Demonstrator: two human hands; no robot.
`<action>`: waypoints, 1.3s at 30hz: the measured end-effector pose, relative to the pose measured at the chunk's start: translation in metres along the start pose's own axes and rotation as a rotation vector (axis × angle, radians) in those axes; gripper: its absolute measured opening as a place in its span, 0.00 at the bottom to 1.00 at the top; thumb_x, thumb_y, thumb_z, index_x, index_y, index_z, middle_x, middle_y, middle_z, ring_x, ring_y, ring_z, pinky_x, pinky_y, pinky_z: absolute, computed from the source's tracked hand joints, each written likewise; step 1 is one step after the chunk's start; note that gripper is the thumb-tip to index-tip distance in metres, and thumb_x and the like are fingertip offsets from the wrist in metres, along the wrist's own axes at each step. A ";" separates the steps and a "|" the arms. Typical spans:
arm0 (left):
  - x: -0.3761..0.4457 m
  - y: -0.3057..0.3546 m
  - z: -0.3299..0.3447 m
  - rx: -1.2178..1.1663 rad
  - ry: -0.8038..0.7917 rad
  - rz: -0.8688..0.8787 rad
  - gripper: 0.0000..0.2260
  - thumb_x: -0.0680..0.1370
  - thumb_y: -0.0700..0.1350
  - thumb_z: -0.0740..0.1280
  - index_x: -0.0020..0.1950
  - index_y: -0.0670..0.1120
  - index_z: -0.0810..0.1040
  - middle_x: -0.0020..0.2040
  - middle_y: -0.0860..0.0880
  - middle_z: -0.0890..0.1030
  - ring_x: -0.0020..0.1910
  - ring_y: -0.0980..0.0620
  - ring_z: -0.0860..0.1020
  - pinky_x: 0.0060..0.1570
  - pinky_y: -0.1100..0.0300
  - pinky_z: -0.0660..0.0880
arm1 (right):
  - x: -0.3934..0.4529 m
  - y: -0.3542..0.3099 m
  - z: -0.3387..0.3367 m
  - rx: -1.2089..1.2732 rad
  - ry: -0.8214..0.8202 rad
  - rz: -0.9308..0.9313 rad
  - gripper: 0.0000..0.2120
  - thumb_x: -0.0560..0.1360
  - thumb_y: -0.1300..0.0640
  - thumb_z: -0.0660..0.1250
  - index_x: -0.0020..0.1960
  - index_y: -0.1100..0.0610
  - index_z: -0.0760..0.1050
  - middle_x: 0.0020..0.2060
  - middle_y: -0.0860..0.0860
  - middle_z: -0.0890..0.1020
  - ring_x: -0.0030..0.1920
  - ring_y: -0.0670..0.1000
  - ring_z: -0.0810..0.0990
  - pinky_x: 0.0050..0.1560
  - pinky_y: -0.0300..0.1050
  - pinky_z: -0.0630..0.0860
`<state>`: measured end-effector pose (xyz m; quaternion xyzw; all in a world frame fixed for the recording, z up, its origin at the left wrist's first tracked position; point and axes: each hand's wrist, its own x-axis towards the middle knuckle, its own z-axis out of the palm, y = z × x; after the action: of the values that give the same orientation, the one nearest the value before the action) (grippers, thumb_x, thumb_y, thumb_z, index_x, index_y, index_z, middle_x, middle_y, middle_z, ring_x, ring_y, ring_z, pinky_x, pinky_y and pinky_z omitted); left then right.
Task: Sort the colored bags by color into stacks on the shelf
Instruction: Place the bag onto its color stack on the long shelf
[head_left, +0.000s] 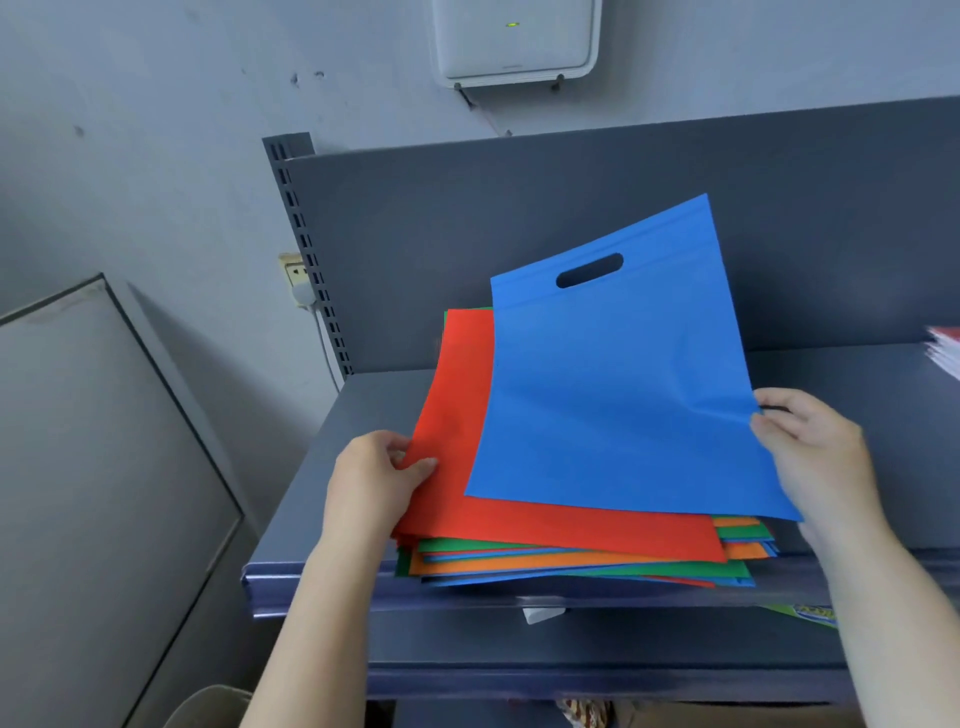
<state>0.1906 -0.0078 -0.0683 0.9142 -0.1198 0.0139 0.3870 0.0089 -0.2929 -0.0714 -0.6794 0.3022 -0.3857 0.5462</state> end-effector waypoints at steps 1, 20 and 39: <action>0.000 0.001 -0.002 -0.005 0.018 0.021 0.06 0.71 0.45 0.74 0.45 0.48 0.78 0.36 0.52 0.75 0.39 0.48 0.76 0.33 0.60 0.66 | 0.000 -0.001 0.000 0.023 -0.013 0.007 0.18 0.78 0.65 0.62 0.40 0.43 0.79 0.38 0.40 0.84 0.35 0.39 0.81 0.33 0.35 0.76; -0.205 -0.028 -0.066 -0.745 0.878 -0.111 0.07 0.74 0.40 0.71 0.43 0.53 0.83 0.34 0.59 0.83 0.31 0.66 0.76 0.35 0.73 0.74 | -0.085 -0.039 -0.023 0.385 -0.522 0.124 0.13 0.78 0.65 0.62 0.46 0.49 0.80 0.39 0.46 0.86 0.37 0.45 0.85 0.28 0.36 0.77; -0.556 -0.073 -0.191 -0.623 1.617 -0.222 0.04 0.74 0.39 0.70 0.43 0.47 0.82 0.35 0.51 0.84 0.30 0.58 0.78 0.32 0.66 0.77 | -0.357 -0.086 0.046 0.574 -1.325 0.354 0.14 0.78 0.69 0.58 0.46 0.53 0.76 0.33 0.47 0.85 0.31 0.44 0.83 0.31 0.35 0.79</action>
<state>-0.3198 0.2924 -0.0518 0.4829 0.2828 0.5872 0.5848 -0.1381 0.0461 -0.0618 -0.5414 -0.0984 0.1349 0.8240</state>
